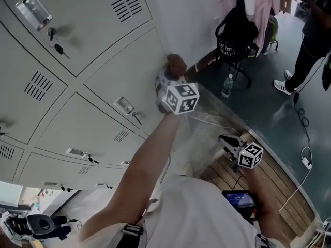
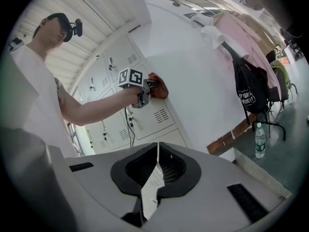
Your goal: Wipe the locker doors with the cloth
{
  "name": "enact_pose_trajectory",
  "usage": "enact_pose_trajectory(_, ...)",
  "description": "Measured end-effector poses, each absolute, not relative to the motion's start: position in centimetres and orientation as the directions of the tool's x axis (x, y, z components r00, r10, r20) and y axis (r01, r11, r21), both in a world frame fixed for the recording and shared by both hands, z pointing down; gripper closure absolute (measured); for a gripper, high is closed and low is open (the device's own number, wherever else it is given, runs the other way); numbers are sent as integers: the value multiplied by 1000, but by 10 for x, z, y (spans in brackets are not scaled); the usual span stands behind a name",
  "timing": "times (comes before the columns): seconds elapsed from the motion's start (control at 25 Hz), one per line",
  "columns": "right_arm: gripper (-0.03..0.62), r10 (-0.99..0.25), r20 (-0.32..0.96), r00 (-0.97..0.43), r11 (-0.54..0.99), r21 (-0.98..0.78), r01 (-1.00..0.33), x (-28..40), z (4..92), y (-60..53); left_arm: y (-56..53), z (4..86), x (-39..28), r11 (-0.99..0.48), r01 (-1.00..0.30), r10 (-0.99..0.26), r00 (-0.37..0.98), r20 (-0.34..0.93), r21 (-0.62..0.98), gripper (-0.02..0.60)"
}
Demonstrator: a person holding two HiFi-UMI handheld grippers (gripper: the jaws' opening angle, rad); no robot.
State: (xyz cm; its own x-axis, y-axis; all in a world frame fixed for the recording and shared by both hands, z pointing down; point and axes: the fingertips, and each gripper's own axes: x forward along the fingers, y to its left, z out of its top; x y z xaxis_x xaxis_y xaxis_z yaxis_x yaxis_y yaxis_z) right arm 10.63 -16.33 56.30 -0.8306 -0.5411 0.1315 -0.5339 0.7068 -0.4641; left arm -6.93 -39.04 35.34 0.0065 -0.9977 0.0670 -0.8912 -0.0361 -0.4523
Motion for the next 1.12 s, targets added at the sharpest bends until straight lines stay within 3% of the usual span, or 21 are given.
enact_pose_trajectory(0.4, 576, -490, 120, -863, 744, -458, -486, 85, 560, -169, -301, 319, -166, 103, -969, -995, -102, -17, -224, 511)
enact_pose_trajectory(0.8, 576, -357, 119, -926, 815, -445, -371, 29, 560, -176, -194, 300, -284, 371, -897, -928, -347, -139, -242, 511)
enact_pose_trajectory(0.92, 576, -348, 122, -929, 817, -446, -365, 24, 561, -176, -196, 287, -285, 364, -894, -928, -326, -180, -260, 511)
enact_pose_trajectory(1.12, 576, -391, 120, -912, 796, -453, -401, 37, 562, -177, -242, 268, -225, 275, -896, -954, -211, -211, -348, 511)
